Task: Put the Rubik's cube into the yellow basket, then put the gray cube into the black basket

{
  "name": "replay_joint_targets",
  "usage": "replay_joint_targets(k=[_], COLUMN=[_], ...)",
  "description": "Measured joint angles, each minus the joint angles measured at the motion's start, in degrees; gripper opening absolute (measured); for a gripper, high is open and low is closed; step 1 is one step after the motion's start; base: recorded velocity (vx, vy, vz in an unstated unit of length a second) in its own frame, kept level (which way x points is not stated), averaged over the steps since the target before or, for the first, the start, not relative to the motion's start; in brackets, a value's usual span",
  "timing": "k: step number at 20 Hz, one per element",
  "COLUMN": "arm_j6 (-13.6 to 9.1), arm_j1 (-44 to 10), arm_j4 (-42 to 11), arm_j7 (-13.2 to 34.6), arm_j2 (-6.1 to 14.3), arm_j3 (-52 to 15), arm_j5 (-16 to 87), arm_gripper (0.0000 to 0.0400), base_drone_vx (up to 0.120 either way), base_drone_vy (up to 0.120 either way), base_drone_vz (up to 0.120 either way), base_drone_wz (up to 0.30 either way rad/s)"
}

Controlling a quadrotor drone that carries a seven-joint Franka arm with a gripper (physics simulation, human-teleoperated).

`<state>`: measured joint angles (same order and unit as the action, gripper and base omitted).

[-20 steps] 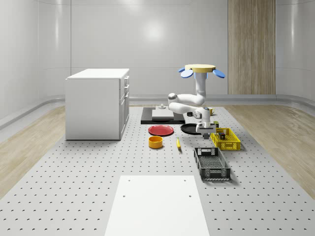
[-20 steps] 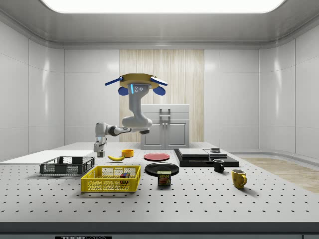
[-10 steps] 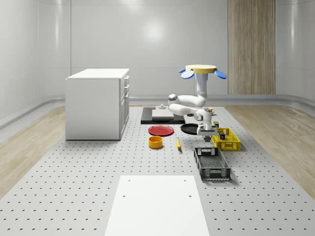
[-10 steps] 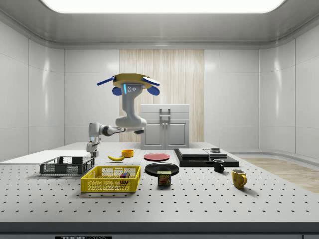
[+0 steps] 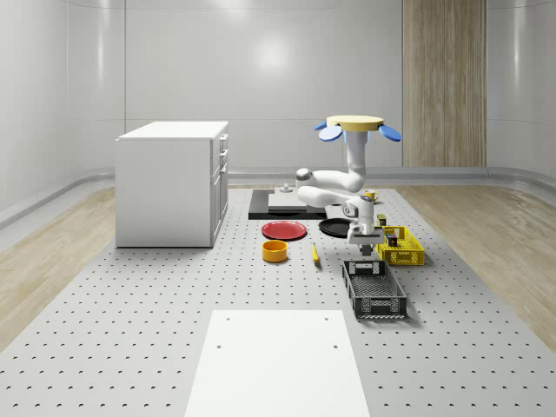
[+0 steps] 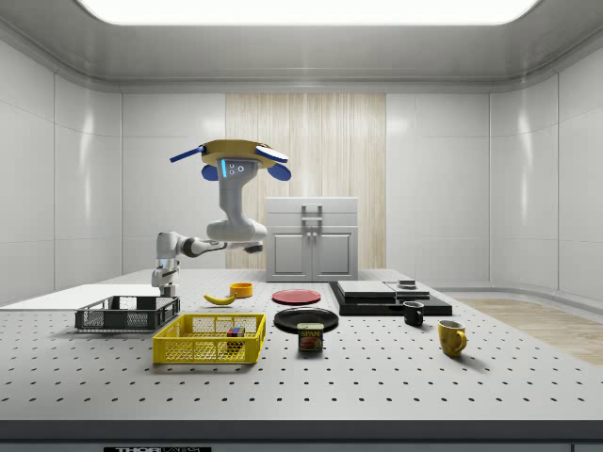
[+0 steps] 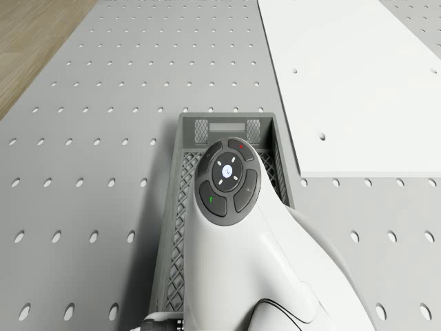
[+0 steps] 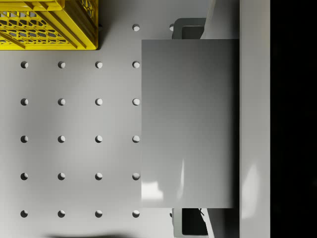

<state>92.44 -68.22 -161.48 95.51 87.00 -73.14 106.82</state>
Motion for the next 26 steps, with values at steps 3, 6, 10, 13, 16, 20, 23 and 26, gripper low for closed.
replay_joint_targets(k=[3, 6, 10, 13, 16, 20, 23, 26], arm_j6=[0.1, 0.1, 0.2, 0.4, 1.0, 2.2, 3.2, 4.0], arm_j1=[0.0, 0.0, -0.1, -0.1, -0.4, -0.9, -1.4, -1.9], arm_j4=[0.0, 0.0, 0.0, 0.1, 0.4, 1.4, 2.3, 3.2], arm_j7=[0.0, 0.0, 0.1, 0.1, 0.1, 0.1, 0.1, 0.0], arm_j2=[0.1, 0.2, 0.3, 0.3, 0.4, 0.4, 0.3, 0.0], arm_j3=[0.0, 0.0, 0.0, 0.1, 1.5, 4.3, 6.7, 8.8], arm_j5=[0.0, -0.1, -0.1, 0.0, 1.2, 3.9, 6.2, 8.1], arm_gripper=[0.0250, 0.0250, 0.0250, 0.0250, 0.0250, 0.0250, 0.0250, 0.0250], base_drone_vx=[0.120, 0.120, 0.120, 0.093, 0.000, 0.000, 0.000, 0.000], base_drone_vy=[0.000, 0.000, 0.000, 0.000, 0.000, 0.000, 0.000, 0.000], base_drone_vz=[0.000, -0.080, 0.000, 0.000, 0.000, 0.000, 0.000, 0.000], base_drone_wz=[0.000, 0.000, 0.000, 0.000, 0.000, 0.000, 0.000, 0.000])
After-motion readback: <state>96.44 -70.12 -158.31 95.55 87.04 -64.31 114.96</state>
